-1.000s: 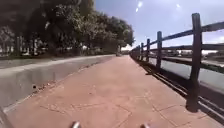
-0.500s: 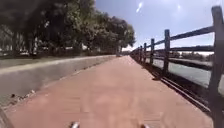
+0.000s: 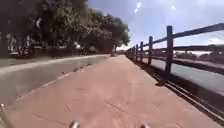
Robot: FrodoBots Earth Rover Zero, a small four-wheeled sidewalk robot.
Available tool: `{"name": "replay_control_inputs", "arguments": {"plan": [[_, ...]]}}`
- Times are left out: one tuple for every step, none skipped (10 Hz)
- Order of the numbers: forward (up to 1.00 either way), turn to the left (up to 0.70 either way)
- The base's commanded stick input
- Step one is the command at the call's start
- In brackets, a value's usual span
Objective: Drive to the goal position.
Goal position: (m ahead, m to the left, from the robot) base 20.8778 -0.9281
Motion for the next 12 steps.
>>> {"name": "replay_control_inputs", "arguments": {"plan": [[1.00, 0.00], [1.00, 0.00], [1.00, 0.00], [1.00, 0.00], [1.00, 0.00], [1.00, 0.00], [1.00, 0.00], [1.00, 0.00], [1.00, 0.00], [1.00, 0.00], [1.00, 0.00], [1.00, 0.00]]}}
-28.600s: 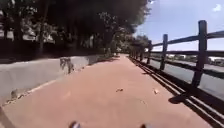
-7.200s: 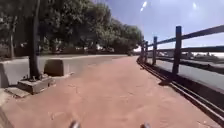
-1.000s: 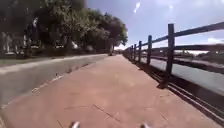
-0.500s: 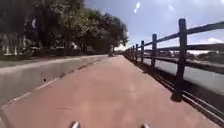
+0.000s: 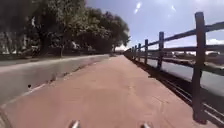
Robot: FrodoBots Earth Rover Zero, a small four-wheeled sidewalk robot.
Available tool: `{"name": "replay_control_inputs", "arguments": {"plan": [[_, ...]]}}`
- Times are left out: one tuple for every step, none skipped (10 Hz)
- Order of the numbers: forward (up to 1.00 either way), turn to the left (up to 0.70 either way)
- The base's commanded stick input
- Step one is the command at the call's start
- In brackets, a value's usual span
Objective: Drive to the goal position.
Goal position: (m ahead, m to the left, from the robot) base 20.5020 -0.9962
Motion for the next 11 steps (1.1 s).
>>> {"name": "replay_control_inputs", "arguments": {"plan": [[1.00, 0.00], [1.00, 0.00], [1.00, 0.00], [1.00, 0.00], [1.00, 0.00], [1.00, 0.00], [1.00, 0.00], [1.00, -0.07], [1.00, -0.26], [1.00, -0.40], [1.00, -0.34]]}}
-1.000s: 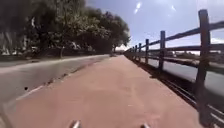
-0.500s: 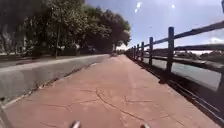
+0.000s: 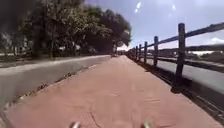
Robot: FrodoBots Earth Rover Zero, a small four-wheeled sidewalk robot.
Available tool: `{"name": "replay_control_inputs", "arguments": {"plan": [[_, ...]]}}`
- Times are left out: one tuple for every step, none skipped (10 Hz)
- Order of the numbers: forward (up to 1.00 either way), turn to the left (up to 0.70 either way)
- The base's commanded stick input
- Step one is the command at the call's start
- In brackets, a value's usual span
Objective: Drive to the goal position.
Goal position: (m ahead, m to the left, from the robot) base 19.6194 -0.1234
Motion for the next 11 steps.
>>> {"name": "replay_control_inputs", "arguments": {"plan": [[1.00, 0.00], [1.00, 0.00], [1.00, 0.00], [1.00, 0.00], [1.00, 0.00], [1.00, 0.00], [1.00, 0.00], [1.00, 0.00], [1.00, 0.00], [1.00, 0.00], [1.00, 0.00]]}}
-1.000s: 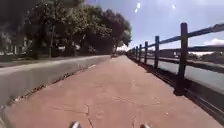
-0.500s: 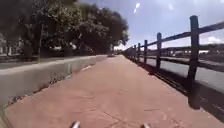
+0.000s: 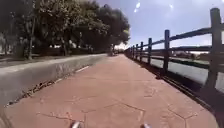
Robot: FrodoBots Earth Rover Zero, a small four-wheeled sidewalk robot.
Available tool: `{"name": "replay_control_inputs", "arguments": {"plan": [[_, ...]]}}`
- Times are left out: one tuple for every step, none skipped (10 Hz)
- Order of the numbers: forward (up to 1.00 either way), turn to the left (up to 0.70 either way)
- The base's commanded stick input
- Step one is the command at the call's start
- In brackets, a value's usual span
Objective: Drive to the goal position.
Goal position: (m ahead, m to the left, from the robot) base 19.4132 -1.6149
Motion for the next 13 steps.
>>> {"name": "replay_control_inputs", "arguments": {"plan": [[1.00, 0.00], [1.00, -0.02], [1.00, -0.38], [1.00, -0.40], [1.00, -0.39], [1.00, -0.12], [1.00, 0.00], [1.00, 0.00], [1.00, 0.00], [1.00, 0.00], [1.00, 0.00], [1.00, 0.00], [1.00, 0.00]]}}
